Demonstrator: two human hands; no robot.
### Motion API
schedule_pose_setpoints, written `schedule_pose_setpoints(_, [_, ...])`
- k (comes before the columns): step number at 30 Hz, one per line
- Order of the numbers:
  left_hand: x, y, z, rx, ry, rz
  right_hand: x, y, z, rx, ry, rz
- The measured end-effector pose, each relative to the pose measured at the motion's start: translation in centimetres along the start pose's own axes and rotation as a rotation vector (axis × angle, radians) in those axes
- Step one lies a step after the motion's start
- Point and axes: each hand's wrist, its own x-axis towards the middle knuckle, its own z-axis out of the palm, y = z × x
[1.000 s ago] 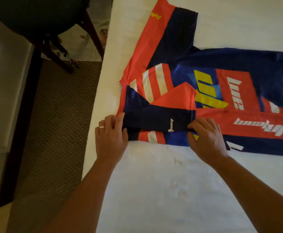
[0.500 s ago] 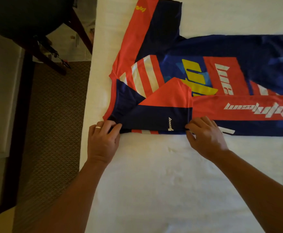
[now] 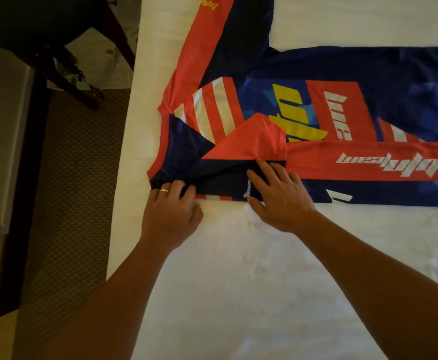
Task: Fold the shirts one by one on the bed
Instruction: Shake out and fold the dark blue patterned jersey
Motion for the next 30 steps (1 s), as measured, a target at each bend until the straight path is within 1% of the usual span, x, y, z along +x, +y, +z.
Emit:
schedule_pose_setpoints(1, [0.0,0.1,-0.2,0.038,-0.022,-0.035,0.0,0.2,-0.1,0.000,-0.029,-0.006])
schedule_pose_setpoints(2, [0.1,0.4,-0.6,0.075,-0.036,-0.071,-0.2,0.8,-0.3,0.014,-0.020,-0.017])
schedule_pose_setpoints(4, [0.4,1.2,-1.3,0.128,-0.042,-0.110,-0.8,2.0,-1.0,0.048,0.039,-0.036])
schedule_pose_setpoints(6, [0.9,2.7,-1.7,0.144,-0.039,-0.072,-2.3,3.8,-1.5,0.057,0.092,-0.042])
schedule_pose_setpoints(8, [1.4,4.3,-1.6,0.139,-0.040,0.005,-4.2,5.8,-1.4,0.033,0.098,-0.027])
schedule_pose_setpoints(10, [2.2,6.0,-1.4,0.132,-0.070,0.056,-6.7,8.7,-1.2,-0.019,0.056,0.032])
schedule_pose_setpoints(14, [3.8,8.2,-0.6,0.193,-0.138,0.081,-11.5,15.5,-0.8,-0.163,-0.055,0.205])
schedule_pose_setpoints(17, [4.4,9.2,-0.1,0.223,-0.195,0.075,-14.0,20.5,-0.2,-0.221,-0.016,0.285])
schedule_pose_setpoints(21, [5.5,10.6,0.6,0.230,-0.238,0.014,-15.4,25.6,0.8,-0.229,0.020,0.369])
schedule_pose_setpoints(23, [5.8,10.7,0.9,0.246,-0.234,0.004,-15.3,27.2,1.1,-0.231,0.039,0.378])
schedule_pose_setpoints(26, [5.6,10.7,1.3,0.264,-0.238,0.000,-15.0,28.8,1.5,-0.218,0.067,0.338])
schedule_pose_setpoints(30, [5.1,11.6,1.0,0.234,-0.270,-0.039,-15.7,29.8,2.2,-0.178,0.049,0.302])
